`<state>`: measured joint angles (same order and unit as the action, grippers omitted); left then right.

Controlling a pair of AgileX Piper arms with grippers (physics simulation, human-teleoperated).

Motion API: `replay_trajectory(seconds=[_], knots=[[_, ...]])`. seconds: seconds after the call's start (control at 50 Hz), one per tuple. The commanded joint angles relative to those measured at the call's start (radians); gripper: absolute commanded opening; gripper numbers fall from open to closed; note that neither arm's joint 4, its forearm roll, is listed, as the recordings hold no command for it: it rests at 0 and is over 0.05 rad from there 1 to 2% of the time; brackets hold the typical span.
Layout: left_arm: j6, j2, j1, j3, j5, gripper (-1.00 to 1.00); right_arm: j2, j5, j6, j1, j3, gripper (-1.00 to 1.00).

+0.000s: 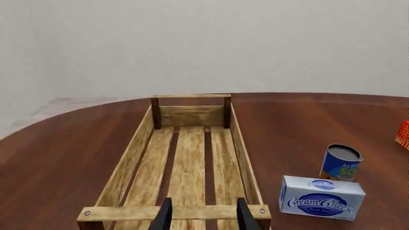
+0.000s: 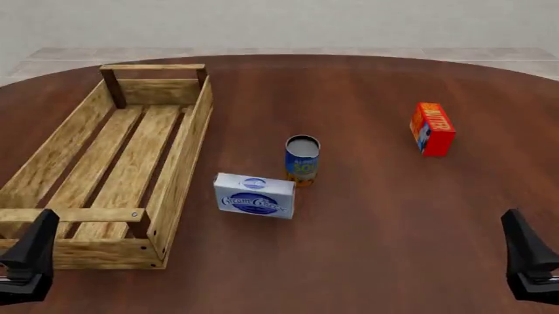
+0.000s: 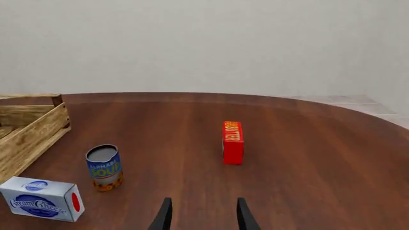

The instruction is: Pick up the cream cheese and put it in the tray.

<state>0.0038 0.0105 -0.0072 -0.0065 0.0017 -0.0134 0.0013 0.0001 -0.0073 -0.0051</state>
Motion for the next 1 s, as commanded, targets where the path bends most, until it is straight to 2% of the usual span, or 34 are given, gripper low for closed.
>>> replay_trajectory(seconds=[0.02,0.1,0.18,0.24,0.3,0.38,0.52,0.66,0.74,0.8,0.82,0.88,0.92,1.0], knots=[[-0.003,-0.007,-0.013,-0.006,0.010,1.00,0.005,-0.002,-0.001,0.000,0.002,1.00],[0.003,-0.007,-0.023,-0.039,0.028,1.00,0.004,-0.003,-0.001,0.001,0.002,1.00],[-0.013,-0.008,-0.038,-0.113,0.094,1.00,0.002,-0.003,-0.003,0.001,0.003,1.00],[-0.053,-0.003,-0.075,-0.185,0.168,1.00,0.003,-0.003,-0.002,0.000,0.003,1.00],[-0.019,-0.001,-0.094,-0.240,0.199,1.00,0.001,-0.004,-0.001,-0.001,0.003,1.00],[-0.021,0.032,-0.101,-0.294,0.215,1.00,0.002,-0.003,-0.001,-0.001,0.003,1.00],[0.001,0.068,-0.120,-0.313,0.193,1.00,0.000,-0.005,0.002,-0.002,0.004,1.00],[0.061,0.130,-0.236,-0.372,0.172,1.00,-0.001,-0.004,0.000,-0.001,0.003,1.00],[0.103,0.162,-0.278,-0.369,0.145,1.00,0.001,-0.004,0.001,-0.004,0.003,1.00],[0.098,0.211,-0.291,-0.380,0.111,1.00,0.001,-0.003,0.000,-0.002,0.003,1.00],[0.122,0.235,-0.325,-0.383,0.097,1.00,0.000,-0.004,0.000,-0.001,0.004,1.00],[0.149,0.252,-0.335,-0.391,0.080,1.00,0.006,-0.005,-0.003,0.000,0.004,1.00],[0.135,0.300,-0.352,-0.412,0.061,1.00,0.004,-0.005,-0.011,0.006,0.004,1.00],[0.156,0.371,-0.362,-0.437,0.025,1.00,0.007,-0.004,-0.010,0.006,0.004,1.00]])
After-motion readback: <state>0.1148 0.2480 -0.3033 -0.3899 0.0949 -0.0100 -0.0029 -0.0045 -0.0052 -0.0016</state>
